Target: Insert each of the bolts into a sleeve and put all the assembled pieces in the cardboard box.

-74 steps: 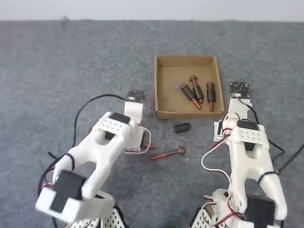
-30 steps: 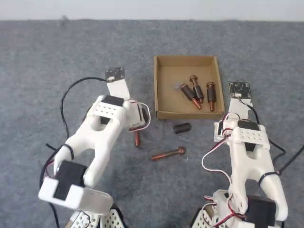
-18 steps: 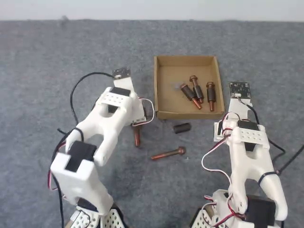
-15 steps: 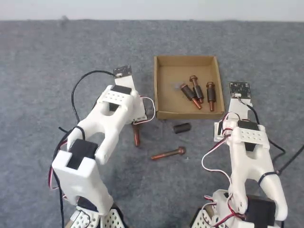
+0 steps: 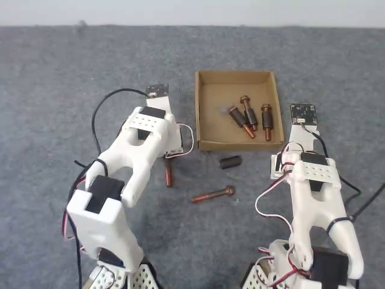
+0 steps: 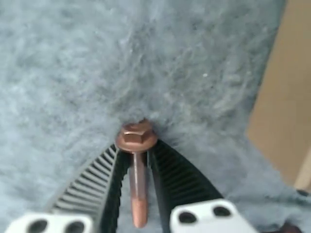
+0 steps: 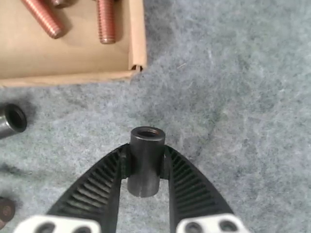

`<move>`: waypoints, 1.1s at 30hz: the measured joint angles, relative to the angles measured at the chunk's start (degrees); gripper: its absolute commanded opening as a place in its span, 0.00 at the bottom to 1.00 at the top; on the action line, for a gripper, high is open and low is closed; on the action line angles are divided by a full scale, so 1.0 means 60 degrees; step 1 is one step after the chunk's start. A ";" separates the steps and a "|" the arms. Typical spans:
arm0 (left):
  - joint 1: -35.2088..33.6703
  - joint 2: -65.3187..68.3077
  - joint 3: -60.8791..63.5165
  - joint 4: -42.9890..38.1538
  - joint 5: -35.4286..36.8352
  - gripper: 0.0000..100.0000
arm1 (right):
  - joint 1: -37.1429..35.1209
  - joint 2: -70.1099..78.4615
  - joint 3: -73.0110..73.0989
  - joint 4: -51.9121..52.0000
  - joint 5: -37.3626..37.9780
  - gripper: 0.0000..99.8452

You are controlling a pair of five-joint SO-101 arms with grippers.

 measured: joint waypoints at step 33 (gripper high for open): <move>-0.1861 -0.4073 0.4806 -0.4674 -0.1260 0.01 | 0.0410 0.0073 0.0015 -0.6784 -0.0059 0.01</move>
